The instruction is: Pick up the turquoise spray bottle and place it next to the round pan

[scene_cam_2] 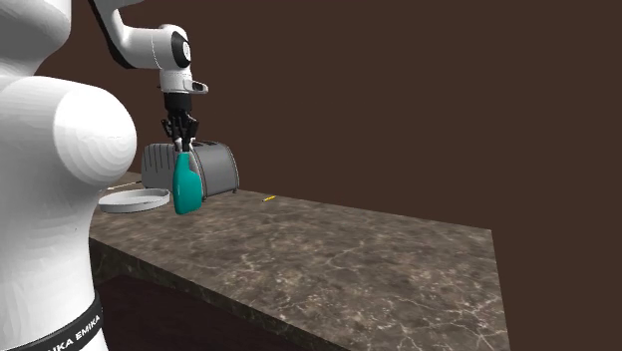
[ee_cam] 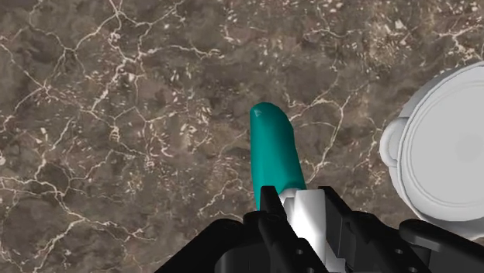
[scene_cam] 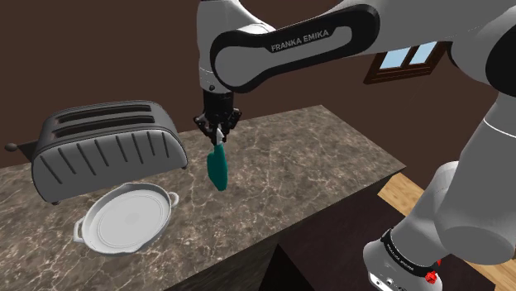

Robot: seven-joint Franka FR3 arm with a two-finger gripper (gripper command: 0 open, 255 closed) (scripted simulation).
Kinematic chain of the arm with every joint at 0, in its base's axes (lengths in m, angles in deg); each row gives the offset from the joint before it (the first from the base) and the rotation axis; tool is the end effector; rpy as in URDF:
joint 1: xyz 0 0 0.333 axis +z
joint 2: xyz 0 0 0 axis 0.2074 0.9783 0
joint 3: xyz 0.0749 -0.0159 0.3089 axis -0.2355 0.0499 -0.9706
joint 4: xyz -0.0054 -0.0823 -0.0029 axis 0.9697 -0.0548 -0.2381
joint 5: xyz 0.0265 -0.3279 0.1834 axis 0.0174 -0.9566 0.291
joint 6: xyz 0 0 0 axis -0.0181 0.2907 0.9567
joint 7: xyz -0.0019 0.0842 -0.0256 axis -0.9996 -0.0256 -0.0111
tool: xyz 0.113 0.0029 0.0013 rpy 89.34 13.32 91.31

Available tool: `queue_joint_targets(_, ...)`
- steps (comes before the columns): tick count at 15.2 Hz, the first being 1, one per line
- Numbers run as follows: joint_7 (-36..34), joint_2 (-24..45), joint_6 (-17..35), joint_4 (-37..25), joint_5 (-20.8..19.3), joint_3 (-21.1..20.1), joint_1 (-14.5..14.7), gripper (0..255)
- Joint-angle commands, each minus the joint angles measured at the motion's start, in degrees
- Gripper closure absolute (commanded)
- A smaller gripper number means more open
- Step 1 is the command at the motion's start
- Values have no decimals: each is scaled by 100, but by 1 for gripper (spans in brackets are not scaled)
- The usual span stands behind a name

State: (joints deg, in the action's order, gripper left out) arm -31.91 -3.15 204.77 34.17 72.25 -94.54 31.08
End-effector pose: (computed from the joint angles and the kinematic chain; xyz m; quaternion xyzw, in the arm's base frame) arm 0.5086 0.3080 0.4360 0.9998 -0.0217 -0.0013 0.0003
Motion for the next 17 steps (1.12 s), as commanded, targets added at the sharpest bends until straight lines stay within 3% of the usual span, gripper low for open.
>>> queue_joint_targets(1, 1, 8, 43, 31, -3, 2, -1, 255)
queue_joint_targets(7, 1, 8, 43, 30, -3, 2, -1, 255)
queue_joint_targets(8, 1, 9, 43, 30, -3, 2, -1, 0)
queue_joint_targets(13, 0, 9, 44, 30, -4, 2, -1, 0)
queue_joint_targets(17, 33, -151, -642, -500, 45, -9, -6, 0)
